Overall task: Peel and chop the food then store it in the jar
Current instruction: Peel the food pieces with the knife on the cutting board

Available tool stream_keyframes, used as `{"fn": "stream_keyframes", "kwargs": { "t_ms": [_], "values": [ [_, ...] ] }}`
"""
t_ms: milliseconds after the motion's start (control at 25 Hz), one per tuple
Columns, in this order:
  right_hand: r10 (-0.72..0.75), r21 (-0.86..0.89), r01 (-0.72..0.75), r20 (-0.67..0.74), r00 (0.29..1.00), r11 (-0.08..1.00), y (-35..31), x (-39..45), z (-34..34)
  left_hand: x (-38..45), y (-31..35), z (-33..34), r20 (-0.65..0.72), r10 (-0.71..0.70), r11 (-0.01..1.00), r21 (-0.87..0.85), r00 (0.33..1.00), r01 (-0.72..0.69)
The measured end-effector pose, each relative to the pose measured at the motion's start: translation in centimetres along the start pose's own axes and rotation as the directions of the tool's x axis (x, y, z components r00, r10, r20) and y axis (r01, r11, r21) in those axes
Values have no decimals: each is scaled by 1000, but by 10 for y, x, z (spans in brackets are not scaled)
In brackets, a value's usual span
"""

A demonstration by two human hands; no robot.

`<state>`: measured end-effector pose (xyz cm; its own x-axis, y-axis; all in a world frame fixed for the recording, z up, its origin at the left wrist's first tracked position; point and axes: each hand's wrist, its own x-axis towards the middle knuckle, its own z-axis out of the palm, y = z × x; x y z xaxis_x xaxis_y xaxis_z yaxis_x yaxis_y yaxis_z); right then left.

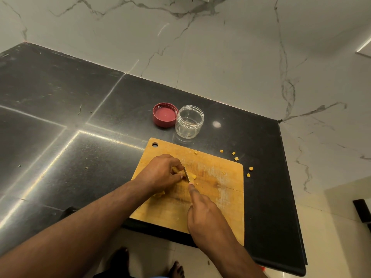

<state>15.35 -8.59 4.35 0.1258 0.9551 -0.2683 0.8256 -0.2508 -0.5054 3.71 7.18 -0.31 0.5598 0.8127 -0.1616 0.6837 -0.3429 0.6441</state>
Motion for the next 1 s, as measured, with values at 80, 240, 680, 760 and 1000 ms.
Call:
{"fn": "stream_keyframes", "kwargs": {
  "t_ms": [80,240,680,760,1000],
  "values": [
    [7,-2,-7,7,1000,1000,0,-2,-1,0,1,0,0,-2,1000,2,1000,2],
    [9,7,-10,22,1000,1000,-1,-4,-1,0,2,0,-3,-4,1000,0,1000,4],
    [53,60,-52,-5,999,997,3,-10,17,-1,2,1,-26,-26,1000,1,999,26],
    [59,75,-58,-12,998,996,6,-17,21,-1,2,1,-19,-34,999,-3,999,34],
    [89,174,-84,-22,996,981,9,-35,14,0,3,-2,16,-60,998,-20,998,60]
  ]
}}
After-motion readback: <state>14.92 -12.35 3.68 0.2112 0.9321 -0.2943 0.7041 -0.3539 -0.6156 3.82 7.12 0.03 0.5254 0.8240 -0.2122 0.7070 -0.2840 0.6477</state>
